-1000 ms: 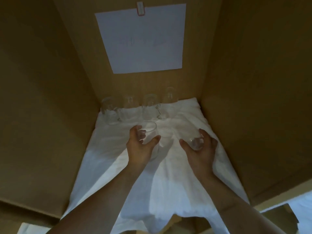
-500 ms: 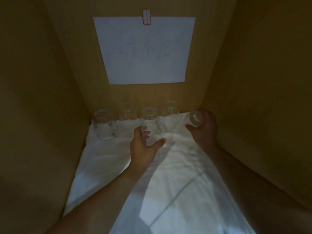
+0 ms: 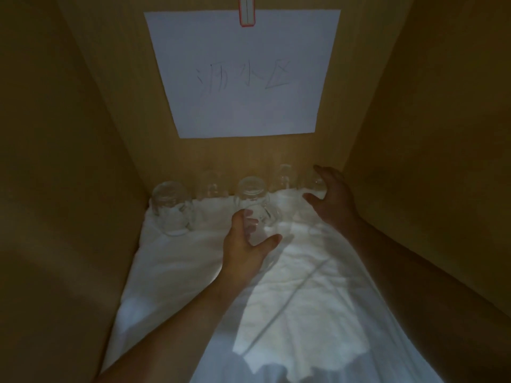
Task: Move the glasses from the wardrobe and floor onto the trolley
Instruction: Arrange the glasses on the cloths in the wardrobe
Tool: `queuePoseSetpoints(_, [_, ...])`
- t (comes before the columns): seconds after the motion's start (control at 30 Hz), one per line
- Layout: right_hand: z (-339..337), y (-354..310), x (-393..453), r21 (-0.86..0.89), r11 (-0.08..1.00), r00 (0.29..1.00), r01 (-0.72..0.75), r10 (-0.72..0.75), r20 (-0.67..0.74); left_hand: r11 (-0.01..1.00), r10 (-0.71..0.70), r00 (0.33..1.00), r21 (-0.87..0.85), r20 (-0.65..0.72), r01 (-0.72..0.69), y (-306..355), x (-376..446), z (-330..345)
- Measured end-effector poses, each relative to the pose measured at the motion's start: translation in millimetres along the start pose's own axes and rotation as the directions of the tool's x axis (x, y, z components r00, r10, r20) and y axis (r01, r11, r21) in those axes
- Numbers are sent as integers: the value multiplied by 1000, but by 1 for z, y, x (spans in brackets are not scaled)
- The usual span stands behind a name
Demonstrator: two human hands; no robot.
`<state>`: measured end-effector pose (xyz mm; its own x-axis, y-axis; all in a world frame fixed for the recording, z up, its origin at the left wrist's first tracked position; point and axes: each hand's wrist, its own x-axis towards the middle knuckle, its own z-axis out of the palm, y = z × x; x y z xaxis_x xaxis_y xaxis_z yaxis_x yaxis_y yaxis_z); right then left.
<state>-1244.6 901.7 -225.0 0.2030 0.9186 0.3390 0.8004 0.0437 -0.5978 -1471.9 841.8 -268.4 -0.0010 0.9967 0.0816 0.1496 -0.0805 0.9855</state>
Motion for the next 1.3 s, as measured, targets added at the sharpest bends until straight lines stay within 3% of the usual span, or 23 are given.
queuePoseSetpoints(0.27, [-10, -15, -1, -115, 991, 990, -68, 81, 115, 999, 14, 1000, 44, 28, -15, -3, -3, -4])
queuePoseSetpoints(0.33, [-14, -25, -15, -43, 991, 992, -123, 124, 6, 998, 16, 1000, 56, 16, -17, -4, -5, -5])
queuePoseSetpoints(0.43, [-8, -37, -51, 110, 986, 935, -127, 156, -318, 997, 13, 1000, 70, -12, -12, -2, -12, -3])
queuePoseSetpoints(0.5, [-2, -42, -72, 213, 969, 899, -123, 200, -390, 998, -1, 1000, 63, -24, 3, 0, -16, -2])
queuePoseSetpoints(0.6, [9, -42, -96, 281, 945, 949, -165, 230, -216, 997, -1, 999, 76, -45, 4, 7, -26, -3])
queuePoseSetpoints(0.67, [14, -41, -108, 290, 930, 973, -228, 230, 28, 995, 14, 996, 101, -92, -4, 13, -34, -6])
queuePoseSetpoints(0.77, [21, -45, -124, 280, 907, 904, -314, 196, 380, 992, 41, 976, 128, -215, -14, 20, -47, -10])
queuePoseSetpoints(0.87, [27, -54, -138, 321, 889, 823, -326, 99, 559, 996, 23, 960, 93, -281, 3, 27, -62, -16])
queuePoseSetpoints(0.97, [31, -64, -150, 426, 836, 776, -345, -2, 631, 999, -7, 953, 30, -302, 16, 36, -80, -25])
queuePoseSetpoints(1.1, [38, -78, -167, 542, 770, 750, -336, -129, 649, 992, -6, 950, 118, -311, 45, 43, -105, -45])
queuePoseSetpoints(1.2, [41, -87, -172, 539, 781, 755, -315, -137, 641, 952, -23, 944, 280, -329, 121, 48, -116, -66])
queuePoseSetpoints(1.3, [40, -93, -167, 514, 817, 788, -259, -129, 602, 851, -38, 933, 477, -358, 218, 50, -120, -94])
